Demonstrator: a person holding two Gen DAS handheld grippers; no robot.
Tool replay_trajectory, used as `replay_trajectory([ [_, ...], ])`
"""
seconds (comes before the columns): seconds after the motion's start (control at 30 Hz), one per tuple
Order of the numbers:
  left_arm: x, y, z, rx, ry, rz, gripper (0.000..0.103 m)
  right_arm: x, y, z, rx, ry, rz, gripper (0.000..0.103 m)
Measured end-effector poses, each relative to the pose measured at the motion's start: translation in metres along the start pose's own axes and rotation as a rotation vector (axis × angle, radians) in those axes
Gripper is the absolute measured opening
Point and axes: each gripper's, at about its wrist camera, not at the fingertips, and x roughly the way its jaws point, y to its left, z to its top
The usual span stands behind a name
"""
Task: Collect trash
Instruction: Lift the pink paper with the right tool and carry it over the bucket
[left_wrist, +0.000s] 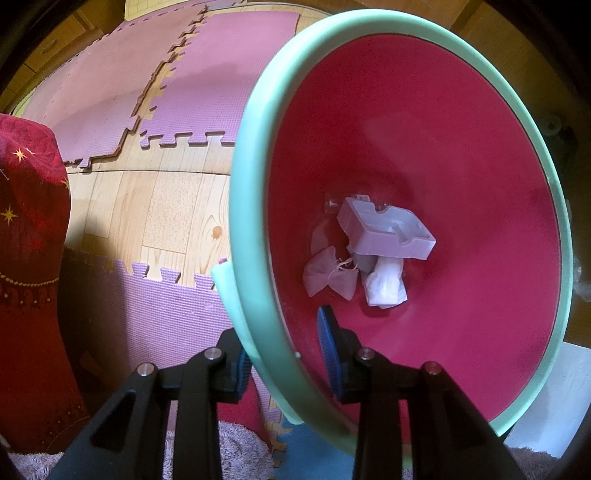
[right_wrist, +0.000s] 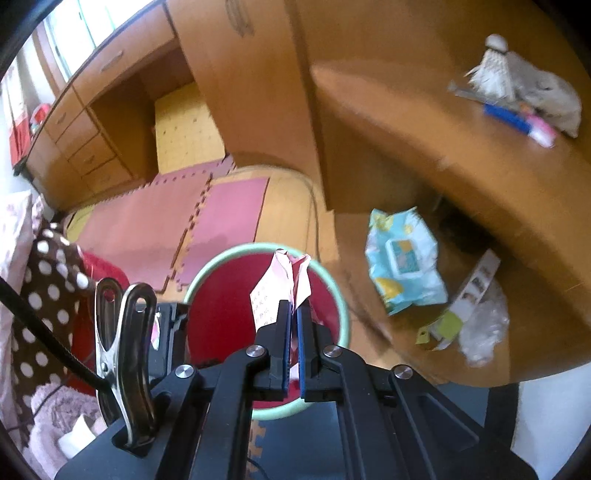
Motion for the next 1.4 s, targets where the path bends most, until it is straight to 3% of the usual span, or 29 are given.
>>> replay_trajectory([
  [0.47,0.000,0.000,0.000,0.000,0.000,0.001,0.034,0.077,0.021,-0.043,-0.111,0.140,-0.063,0.004],
  [0.77,0.000,0.000,0.000,0.000,0.000,0.001,0.034,0.103,0.015,-0.053,-0.109,0.175,-0.079,0.004],
  [1.4,-0.001,-0.002,0.002,0.008,-0.003,0.003,0.034,0.180,0.023,-0.071,-0.193,0.355,-0.088,0.004],
])
